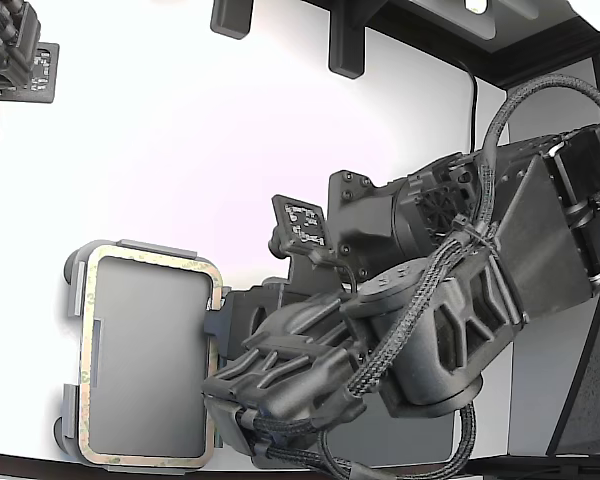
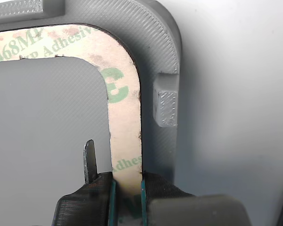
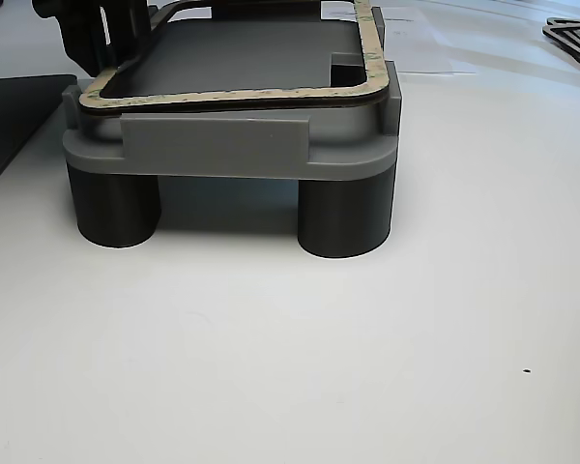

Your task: Move top rectangular frame to the holder.

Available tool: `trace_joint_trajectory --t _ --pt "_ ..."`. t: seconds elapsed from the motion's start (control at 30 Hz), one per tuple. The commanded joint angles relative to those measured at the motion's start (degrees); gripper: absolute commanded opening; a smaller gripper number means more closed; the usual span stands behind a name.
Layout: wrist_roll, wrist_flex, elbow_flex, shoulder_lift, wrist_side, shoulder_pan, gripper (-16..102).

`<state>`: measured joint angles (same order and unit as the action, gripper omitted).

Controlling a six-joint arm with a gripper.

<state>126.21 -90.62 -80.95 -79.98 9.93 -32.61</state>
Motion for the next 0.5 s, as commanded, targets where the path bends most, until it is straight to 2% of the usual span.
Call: trace_joint_trajectory --t 0.0,0.07,0.1,0.13,0.17,0.2,0.23,0.47 --pt "-0.26 0.09 0.97 -1.32 0.0 0.97 -10" --pt "-0.62 0.09 0.97 -1.14 0.0 0.97 -6" --pt "-0.62 0.09 1.05 -1.14 0.0 1.05 2" --pt "-0.62 0.18 1.05 -1.05 0.0 1.05 16" --pt "-0.7 0.35 1.14 -0.88 0.0 1.05 40" --pt "-0.79 0.44 1.41 -0.79 0.09 1.05 79" --pt "-0.79 0.35 1.67 -0.53 0.18 1.05 100" --pt "-2.11 -0.35 4.66 -0.44 3.52 1.05 100"
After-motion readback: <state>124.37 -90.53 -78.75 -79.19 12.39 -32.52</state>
